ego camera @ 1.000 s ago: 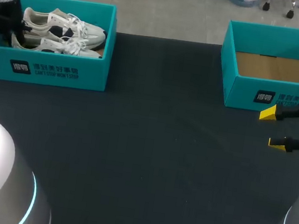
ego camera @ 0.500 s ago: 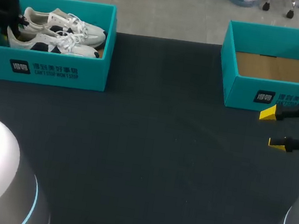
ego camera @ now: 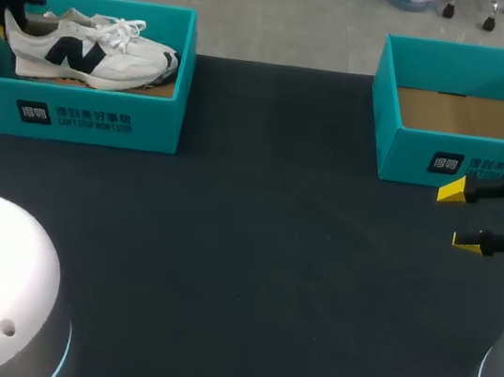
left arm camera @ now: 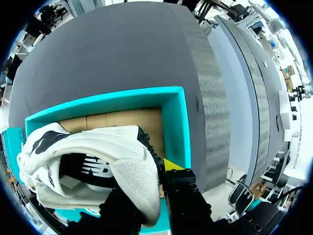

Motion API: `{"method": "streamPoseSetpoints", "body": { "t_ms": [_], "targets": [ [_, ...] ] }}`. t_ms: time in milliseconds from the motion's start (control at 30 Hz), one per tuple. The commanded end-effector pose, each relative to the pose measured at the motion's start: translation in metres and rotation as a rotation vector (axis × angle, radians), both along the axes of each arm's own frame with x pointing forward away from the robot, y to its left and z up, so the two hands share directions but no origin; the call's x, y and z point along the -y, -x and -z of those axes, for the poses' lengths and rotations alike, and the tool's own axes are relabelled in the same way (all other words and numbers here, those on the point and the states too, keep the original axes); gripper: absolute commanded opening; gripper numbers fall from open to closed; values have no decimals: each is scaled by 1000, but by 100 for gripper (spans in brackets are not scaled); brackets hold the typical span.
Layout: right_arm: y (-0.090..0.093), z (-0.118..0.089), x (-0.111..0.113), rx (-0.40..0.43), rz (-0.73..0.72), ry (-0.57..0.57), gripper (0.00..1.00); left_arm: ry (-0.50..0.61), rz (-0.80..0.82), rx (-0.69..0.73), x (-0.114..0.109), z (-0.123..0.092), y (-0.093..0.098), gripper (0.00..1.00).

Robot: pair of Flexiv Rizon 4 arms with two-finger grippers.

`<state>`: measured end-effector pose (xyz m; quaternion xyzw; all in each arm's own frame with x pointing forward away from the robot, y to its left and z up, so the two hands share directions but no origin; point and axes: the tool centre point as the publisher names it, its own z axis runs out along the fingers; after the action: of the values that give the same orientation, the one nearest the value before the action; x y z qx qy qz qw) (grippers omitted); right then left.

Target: Take the shoe out of the shoebox, open the shoe tongue, remove and reinsert the insole, then place the shoe into the shoebox

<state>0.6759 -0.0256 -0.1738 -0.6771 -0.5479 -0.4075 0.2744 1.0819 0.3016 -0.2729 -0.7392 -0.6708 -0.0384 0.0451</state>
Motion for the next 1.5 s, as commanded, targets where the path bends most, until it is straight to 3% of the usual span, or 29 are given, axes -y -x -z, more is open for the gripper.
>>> {"method": "streamPoseSetpoints", "body": {
  "t_ms": [33,333,500,1500],
  "targets": [
    [1,0,-1,-1,3,3,100,-6,-11,8,2,-43,13,0],
    [1,0,-1,-1,3,3,100,-5,-55,19,-6,-77,4,0],
    [1,0,-1,-1,3,3,100,-14,-77,24,-6,-89,9,0],
    [1,0,-1,-1,3,3,100,-14,-77,24,-6,-89,9,0]
  ]
}}
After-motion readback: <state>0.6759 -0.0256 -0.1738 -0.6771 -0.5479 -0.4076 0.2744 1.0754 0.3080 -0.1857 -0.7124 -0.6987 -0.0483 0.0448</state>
